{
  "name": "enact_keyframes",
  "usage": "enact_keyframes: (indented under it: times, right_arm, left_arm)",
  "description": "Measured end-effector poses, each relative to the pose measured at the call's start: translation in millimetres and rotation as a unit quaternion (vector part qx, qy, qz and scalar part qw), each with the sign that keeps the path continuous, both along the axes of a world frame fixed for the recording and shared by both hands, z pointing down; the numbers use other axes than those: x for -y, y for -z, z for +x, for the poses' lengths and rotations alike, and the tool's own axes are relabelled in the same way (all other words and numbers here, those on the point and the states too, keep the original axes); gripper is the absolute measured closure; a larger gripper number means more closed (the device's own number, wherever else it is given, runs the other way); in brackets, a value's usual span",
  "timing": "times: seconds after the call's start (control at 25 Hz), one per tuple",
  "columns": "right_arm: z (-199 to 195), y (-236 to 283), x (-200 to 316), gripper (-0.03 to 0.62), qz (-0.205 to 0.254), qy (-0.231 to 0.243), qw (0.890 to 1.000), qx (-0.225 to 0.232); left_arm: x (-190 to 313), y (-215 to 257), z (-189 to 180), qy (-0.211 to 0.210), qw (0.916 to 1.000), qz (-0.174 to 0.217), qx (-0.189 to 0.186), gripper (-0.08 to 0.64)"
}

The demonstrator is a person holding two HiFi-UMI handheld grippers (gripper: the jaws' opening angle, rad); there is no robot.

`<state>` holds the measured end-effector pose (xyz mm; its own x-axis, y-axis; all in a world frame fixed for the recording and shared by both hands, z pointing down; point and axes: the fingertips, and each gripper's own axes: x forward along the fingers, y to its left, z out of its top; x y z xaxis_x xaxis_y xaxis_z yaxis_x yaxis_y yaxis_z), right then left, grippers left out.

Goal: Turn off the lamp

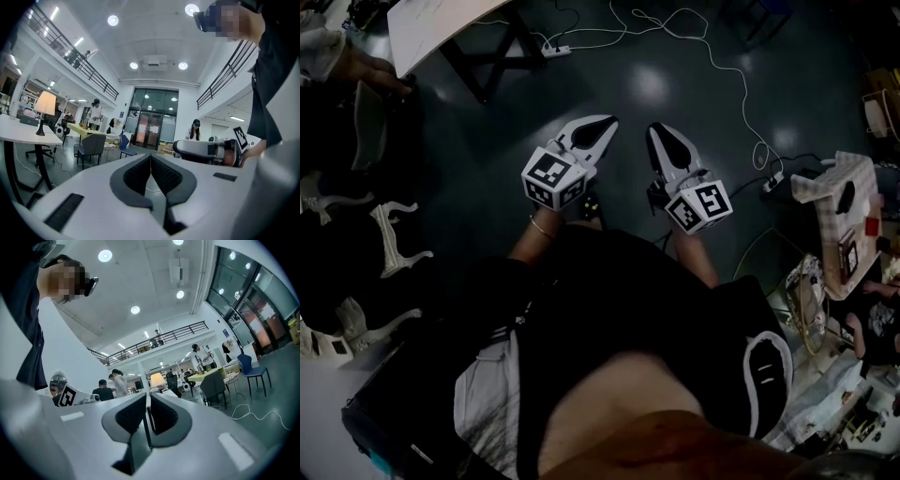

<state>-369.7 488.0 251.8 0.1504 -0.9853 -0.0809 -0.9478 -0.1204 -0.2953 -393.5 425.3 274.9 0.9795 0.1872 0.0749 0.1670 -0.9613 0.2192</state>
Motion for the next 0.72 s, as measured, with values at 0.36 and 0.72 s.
enact_keyframes:
  times: [0.36, 0.72]
  right_arm:
    - [31.7, -5.1, 75.4, 0.583, -0.011, 0.013, 1.000, 0.006]
    - [54.8, -4.0, 121.5, 0.581, -0.027, 0.035, 0.999, -0.008]
  left_arm:
    - [68.6, -8.4, 33.1, 0.019, 0.9997, -0.018, 0.005, 0.554]
    - [116.0, -13.8, 47.6, 0.050, 0.9981, -0.037, -0.002, 0.554]
